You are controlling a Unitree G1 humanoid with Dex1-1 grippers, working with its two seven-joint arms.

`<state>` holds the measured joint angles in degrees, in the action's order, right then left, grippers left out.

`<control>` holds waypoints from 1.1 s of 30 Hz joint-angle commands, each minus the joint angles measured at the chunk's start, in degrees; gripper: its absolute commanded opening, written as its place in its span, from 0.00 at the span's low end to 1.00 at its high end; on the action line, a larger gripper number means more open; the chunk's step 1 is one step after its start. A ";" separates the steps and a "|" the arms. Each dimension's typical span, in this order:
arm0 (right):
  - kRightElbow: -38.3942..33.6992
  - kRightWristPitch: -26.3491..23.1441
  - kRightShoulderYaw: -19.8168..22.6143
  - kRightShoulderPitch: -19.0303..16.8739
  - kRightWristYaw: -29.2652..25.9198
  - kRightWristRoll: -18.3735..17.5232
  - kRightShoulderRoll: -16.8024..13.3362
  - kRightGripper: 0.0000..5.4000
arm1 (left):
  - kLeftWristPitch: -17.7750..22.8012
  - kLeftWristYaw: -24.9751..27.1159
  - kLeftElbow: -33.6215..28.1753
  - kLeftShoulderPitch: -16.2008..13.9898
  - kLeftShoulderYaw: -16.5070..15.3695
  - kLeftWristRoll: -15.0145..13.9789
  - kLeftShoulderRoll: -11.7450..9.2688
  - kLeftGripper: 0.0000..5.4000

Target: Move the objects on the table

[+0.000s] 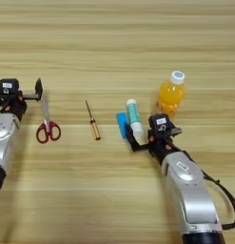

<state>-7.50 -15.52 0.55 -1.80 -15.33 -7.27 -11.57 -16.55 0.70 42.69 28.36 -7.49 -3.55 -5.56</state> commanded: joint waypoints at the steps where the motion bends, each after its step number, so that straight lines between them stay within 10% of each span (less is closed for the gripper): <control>1: 1.70 0.67 -0.09 1.26 0.21 0.34 0.25 0.99 | 0.40 0.10 -0.47 0.23 0.27 0.37 -0.08 1.00; 33: 11.22 -0.88 0.71 4.61 1.05 -0.85 2.26 0.99 | 0.47 0.76 -0.63 0.17 0.07 0.25 -0.38 1.00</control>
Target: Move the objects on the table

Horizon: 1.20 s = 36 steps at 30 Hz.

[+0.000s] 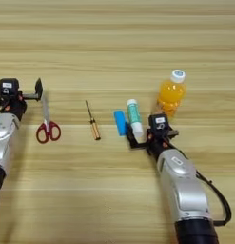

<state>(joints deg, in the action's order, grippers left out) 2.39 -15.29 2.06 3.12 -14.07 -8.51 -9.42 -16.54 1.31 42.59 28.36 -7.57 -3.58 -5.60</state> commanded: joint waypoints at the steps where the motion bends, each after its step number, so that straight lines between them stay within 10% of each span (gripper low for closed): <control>1: 1.39 -1.20 -0.83 -0.26 -0.31 0.38 0.11 0.99 | 0.49 0.14 -0.50 0.20 0.15 0.28 -0.34 1.00; 36: 2.36 -1.98 -1.11 -0.13 -0.58 0.57 0.22 0.32 | 0.48 0.22 -0.54 0.28 0.22 0.26 -0.22 1.00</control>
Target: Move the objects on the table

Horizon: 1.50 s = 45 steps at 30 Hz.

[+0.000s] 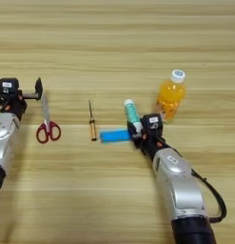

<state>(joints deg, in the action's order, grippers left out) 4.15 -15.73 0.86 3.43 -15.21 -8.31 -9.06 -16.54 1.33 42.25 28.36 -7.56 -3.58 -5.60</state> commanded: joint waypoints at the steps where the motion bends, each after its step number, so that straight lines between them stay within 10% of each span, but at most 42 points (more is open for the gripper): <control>1: 0.64 -1.55 0.10 -0.44 0.58 0.37 -0.15 0.32 | 0.47 0.20 -0.22 0.27 0.20 0.26 -0.22 1.00; 27: -6.50 -0.32 0.36 -1.47 1.26 0.29 0.33 0.32 | 0.43 -0.03 -0.54 0.05 0.33 0.40 -0.05 1.00; 45: -13.26 -6.08 -8.42 4.45 2.21 1.51 4.57 0.32 | 0.38 0.01 -0.28 0.15 0.36 0.41 -0.03 1.00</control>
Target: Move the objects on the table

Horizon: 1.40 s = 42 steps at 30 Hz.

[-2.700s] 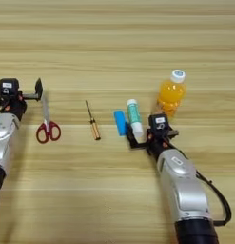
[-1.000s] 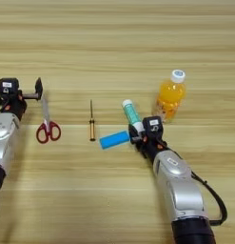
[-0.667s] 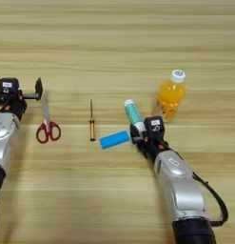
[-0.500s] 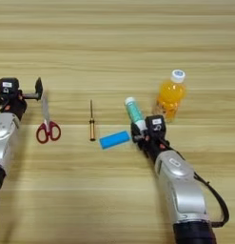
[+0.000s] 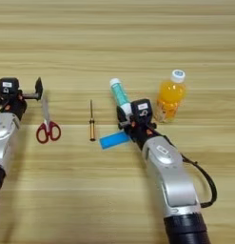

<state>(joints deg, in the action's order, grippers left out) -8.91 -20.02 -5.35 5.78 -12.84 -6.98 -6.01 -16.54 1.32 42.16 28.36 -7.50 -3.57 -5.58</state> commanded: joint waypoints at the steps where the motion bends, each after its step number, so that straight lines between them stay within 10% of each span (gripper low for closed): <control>1: 0.42 -1.96 -3.07 2.57 -0.37 0.25 2.05 0.32 | 0.36 0.01 -0.17 0.14 0.31 0.41 -0.04 1.00; 42: 16.58 -1.99 -9.98 6.72 -3.08 1.67 8.43 0.41 | 0.99 -0.27 -1.89 -0.59 0.52 0.61 0.63 1.00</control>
<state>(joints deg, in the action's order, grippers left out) 7.27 -21.04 -15.21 11.91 -15.68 -5.78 2.28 -16.45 1.24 40.88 28.25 -7.41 -3.33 -5.22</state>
